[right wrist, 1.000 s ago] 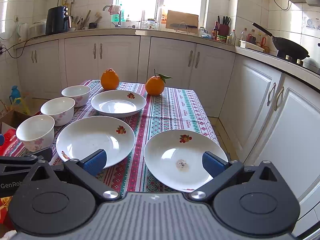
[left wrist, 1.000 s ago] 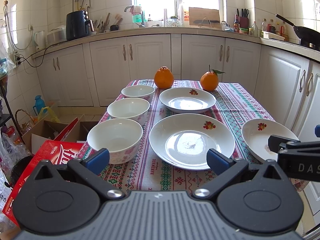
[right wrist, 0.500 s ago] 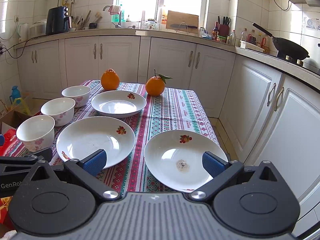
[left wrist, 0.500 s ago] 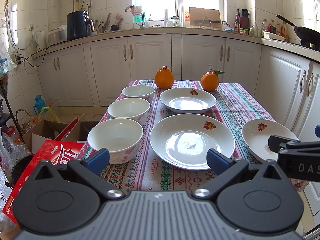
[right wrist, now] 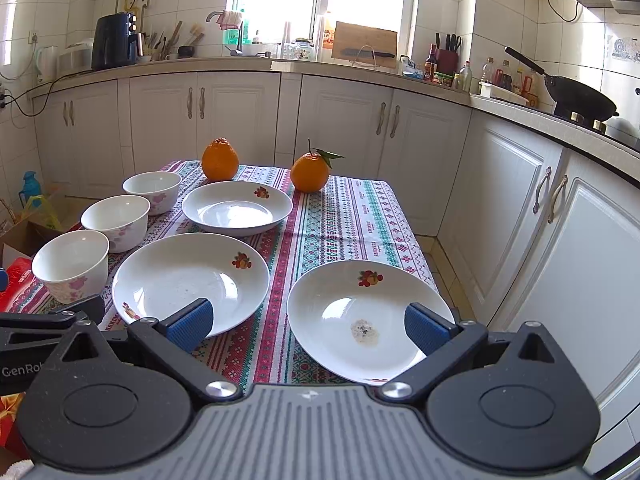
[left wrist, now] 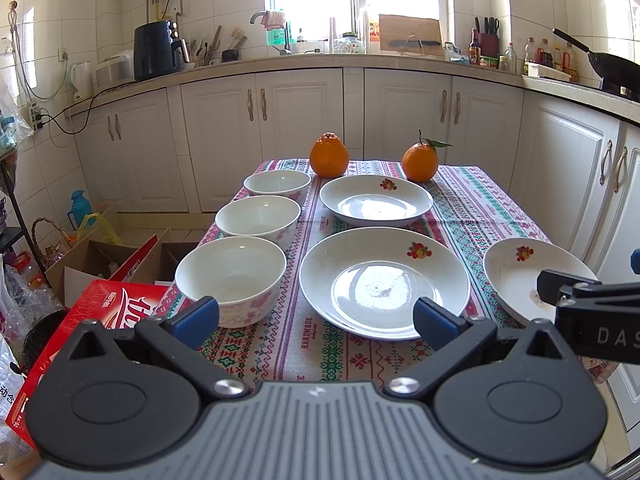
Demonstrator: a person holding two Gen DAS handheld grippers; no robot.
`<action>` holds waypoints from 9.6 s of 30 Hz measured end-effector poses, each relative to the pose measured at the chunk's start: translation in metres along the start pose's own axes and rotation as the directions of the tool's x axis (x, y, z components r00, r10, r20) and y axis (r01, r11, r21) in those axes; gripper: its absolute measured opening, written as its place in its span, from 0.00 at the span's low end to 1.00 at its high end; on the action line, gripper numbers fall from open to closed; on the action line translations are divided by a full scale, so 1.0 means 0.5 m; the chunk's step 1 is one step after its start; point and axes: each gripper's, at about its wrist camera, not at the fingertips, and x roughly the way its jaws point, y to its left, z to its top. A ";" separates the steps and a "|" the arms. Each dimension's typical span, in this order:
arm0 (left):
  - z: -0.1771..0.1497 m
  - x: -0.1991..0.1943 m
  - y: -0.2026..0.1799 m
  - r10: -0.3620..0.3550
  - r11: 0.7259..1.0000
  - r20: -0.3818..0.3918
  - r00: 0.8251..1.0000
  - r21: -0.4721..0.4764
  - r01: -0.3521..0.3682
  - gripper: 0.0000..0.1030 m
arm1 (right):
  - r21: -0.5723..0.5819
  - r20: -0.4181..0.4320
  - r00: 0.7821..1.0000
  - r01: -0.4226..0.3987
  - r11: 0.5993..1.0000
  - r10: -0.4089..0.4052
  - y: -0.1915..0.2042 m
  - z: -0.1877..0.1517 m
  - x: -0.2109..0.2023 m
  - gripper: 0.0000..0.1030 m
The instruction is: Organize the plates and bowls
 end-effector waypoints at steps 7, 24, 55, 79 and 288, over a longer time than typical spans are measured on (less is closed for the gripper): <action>0.000 0.000 0.000 0.000 1.000 0.000 1.000 0.000 0.000 0.99 | 0.000 0.001 1.000 0.001 1.000 -0.001 0.000 0.000 0.000 1.00; 0.000 -0.001 0.000 0.002 1.000 -0.001 1.000 0.002 -0.002 0.99 | -0.002 0.003 1.000 -0.001 1.000 0.001 -0.001 0.001 0.000 1.00; 0.067 0.102 -0.055 -0.165 0.972 -0.005 0.986 0.167 0.164 0.99 | -0.035 -0.083 0.991 -0.104 0.994 0.101 -0.191 -0.046 0.102 1.00; 0.119 0.251 -0.214 -0.415 0.829 -0.297 0.860 0.266 0.492 0.99 | -0.112 -0.205 0.951 -0.259 0.960 0.232 -0.230 -0.126 0.247 1.00; -0.061 0.219 0.004 -0.324 0.914 -0.222 0.920 0.178 0.364 1.00 | -0.147 -0.245 0.869 -0.472 0.869 0.431 -0.085 -0.039 0.271 1.00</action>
